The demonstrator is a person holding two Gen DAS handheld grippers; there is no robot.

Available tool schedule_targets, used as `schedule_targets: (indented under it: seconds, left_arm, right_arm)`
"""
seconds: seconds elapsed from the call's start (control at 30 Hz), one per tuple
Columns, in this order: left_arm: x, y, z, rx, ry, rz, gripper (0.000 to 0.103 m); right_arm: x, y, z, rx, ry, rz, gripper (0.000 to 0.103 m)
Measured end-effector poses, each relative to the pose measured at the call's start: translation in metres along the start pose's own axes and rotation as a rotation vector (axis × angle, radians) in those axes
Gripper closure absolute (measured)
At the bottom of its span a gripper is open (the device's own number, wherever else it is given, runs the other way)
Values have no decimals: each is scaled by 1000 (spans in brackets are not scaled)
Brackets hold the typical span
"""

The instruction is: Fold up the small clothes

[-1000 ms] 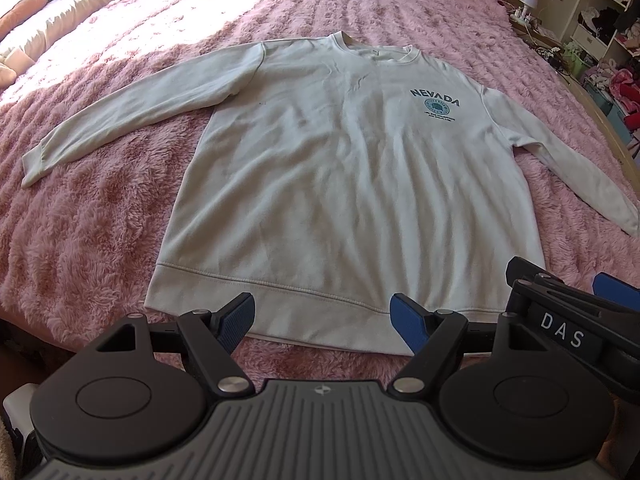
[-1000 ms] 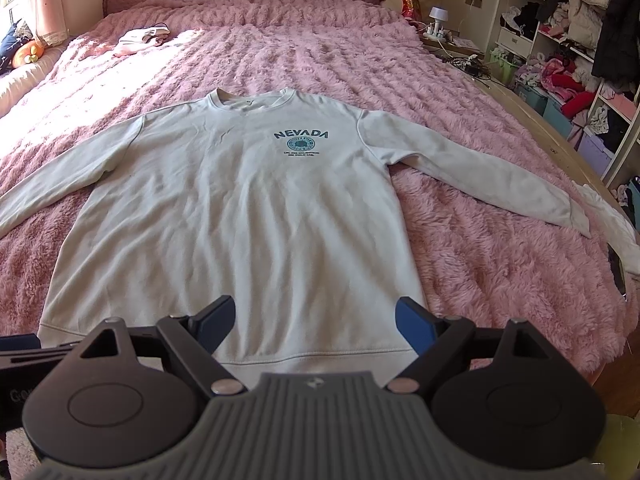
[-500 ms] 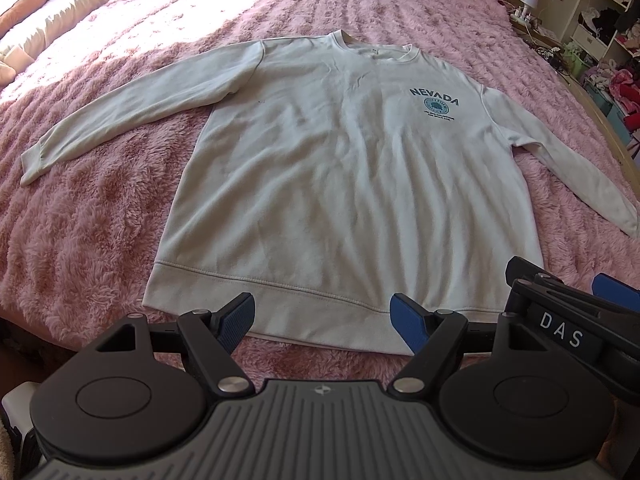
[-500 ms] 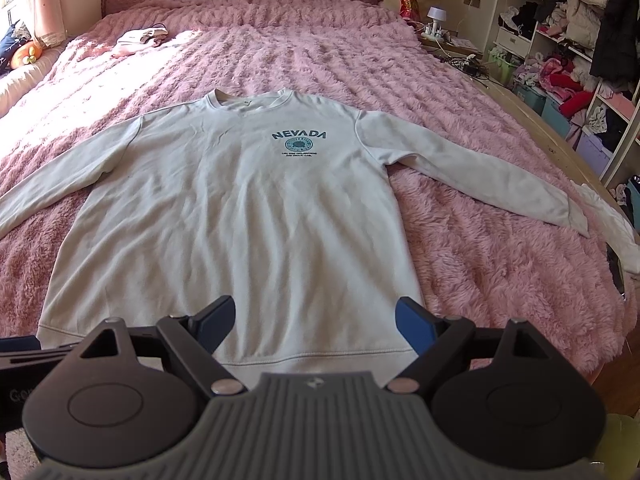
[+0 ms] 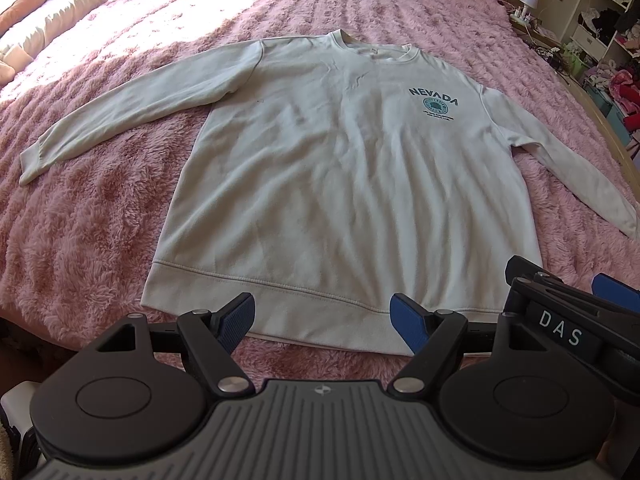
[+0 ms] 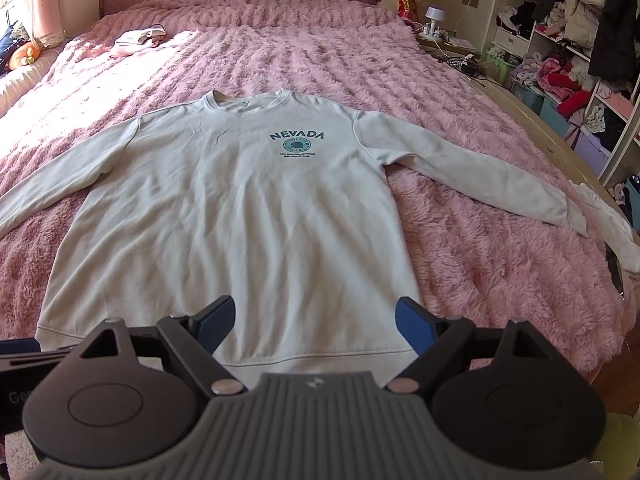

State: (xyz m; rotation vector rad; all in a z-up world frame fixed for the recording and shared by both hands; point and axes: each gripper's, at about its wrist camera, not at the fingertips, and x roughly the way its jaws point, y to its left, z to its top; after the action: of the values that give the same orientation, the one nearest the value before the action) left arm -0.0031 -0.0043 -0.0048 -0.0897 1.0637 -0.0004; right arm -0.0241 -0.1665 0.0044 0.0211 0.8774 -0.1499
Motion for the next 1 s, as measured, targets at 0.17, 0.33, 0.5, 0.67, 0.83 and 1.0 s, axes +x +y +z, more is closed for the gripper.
schedule_targets:
  seconds: [0.17, 0.33, 0.5, 0.67, 0.83, 1.0]
  left_arm:
    - [-1, -1, 0, -2, 1, -1, 13]
    - [1, -1, 0, -3, 3, 1, 13]
    - [2, -2, 0, -3, 4, 1, 13]
    - [3, -2, -1, -3, 7, 1, 13]
    - [5, 0, 0, -2, 12, 0, 13]
    - [10, -1, 2, -3, 26, -12, 13]
  right_arm:
    - [0, 0, 1, 1, 2, 0, 20]
    - [1, 1, 1, -1, 2, -1, 20]
    - [1, 1, 1, 0, 3, -1, 20]
    - [2, 1, 1, 0, 5, -1, 20]
    - [4, 0, 1, 1, 7, 0, 20]
    - [9, -2, 0, 8, 14, 4, 20]
